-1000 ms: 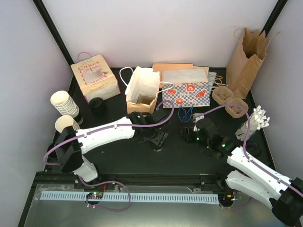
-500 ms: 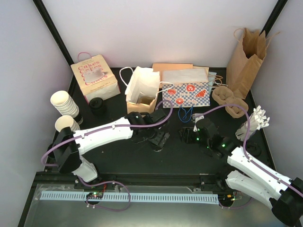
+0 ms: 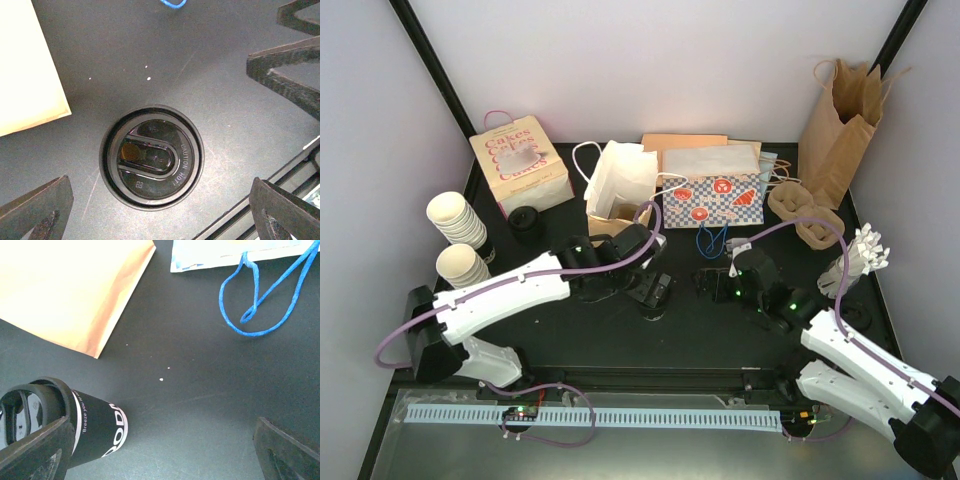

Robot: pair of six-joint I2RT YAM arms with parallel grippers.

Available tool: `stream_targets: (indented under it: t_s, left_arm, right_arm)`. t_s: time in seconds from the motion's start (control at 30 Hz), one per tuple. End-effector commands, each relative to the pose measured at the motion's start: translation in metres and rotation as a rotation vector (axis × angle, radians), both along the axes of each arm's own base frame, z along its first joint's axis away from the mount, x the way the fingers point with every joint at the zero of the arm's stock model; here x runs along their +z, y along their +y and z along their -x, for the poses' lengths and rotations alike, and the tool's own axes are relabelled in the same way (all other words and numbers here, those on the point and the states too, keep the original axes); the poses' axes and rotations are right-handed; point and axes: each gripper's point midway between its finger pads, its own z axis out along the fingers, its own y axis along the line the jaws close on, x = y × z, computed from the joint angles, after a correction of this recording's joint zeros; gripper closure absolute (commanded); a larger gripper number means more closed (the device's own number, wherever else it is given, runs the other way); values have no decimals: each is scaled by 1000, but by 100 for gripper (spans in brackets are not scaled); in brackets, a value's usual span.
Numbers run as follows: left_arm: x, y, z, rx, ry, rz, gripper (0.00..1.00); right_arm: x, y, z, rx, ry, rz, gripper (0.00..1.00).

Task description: Pack the takeout coffee

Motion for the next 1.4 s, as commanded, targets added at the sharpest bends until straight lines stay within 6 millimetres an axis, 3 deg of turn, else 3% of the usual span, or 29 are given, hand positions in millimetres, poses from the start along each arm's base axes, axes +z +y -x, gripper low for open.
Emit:
stream_targets:
  t_s: [0.0,0.37,0.6,0.9,1.1,1.37]
  left_arm:
    - [23,7,4,9,-36,51,1]
    - [49,38,-1,86,-124,89,1]
    - [57,72,-6,170,-173,156,1]
    - [38,105,-14,247,-121,201,1]
    - [20,118,-19,292,-127,168,1]
    - [14,127,-21,325,-167,176,1]
  right_arm:
    - [16,-4,-7,-16,-44,16,0]
    - [26,-1,-9,16,-70,35,0]
    - [32,7,-7,86,-75,60,0]
    - [36,35,4,224,-62,106,0]
    - [30,61,16,310,-52,222,0]
    - [27,79,24,373,-24,256,0]
